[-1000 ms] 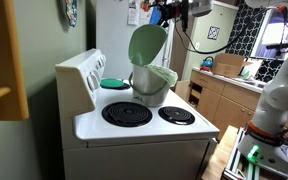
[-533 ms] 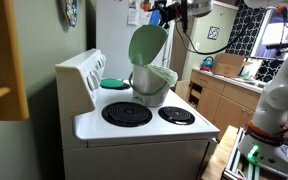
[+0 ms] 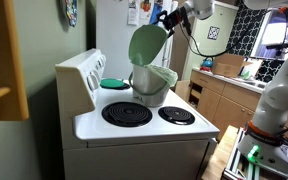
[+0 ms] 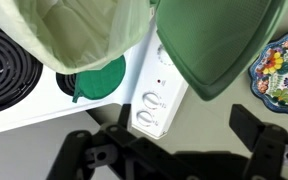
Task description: Open the bin, then remove a paper towel from it
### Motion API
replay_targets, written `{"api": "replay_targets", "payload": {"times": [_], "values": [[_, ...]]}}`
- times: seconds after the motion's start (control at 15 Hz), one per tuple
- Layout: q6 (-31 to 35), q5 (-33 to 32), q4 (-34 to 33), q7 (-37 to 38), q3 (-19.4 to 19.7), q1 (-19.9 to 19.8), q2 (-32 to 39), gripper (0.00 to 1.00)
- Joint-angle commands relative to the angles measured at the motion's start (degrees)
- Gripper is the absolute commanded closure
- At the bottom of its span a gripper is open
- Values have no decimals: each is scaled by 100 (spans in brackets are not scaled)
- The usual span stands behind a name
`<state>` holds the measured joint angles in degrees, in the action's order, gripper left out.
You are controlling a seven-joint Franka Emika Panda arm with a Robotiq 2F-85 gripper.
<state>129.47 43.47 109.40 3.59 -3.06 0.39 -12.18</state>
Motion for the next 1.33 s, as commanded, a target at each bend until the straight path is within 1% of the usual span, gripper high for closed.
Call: {"api": "replay_targets", "payload": {"times": [0.0, 0.2, 0.33, 0.4, 0.53, 0.6, 0.87, 1.0, 1.07, 1.13, 1.27], "values": [[3, -52, 13, 32, 89, 87, -8, 0], [8, -62, 26, 46, 90, 87, -24, 0], [-467, -61, -25, -728, 200, 175, 4, 0], [-705, -40, -27, -999, 242, 200, 13, 0], [-747, 91, 19, -1691, 296, 235, 36, 0], [-892, 133, 33, -2026, 340, 252, 35, 0], [-1575, -115, 77, -3190, 447, 238, 101, 0], [-2024, -141, 88, -3707, 492, 238, 140, 0], [-2035, -197, 77, -3921, 480, 224, 193, 0], [-1866, -56, 24, -3527, 432, 201, 171, 0], [-1936, -75, 26, -3773, 434, 195, 222, 0]]}}
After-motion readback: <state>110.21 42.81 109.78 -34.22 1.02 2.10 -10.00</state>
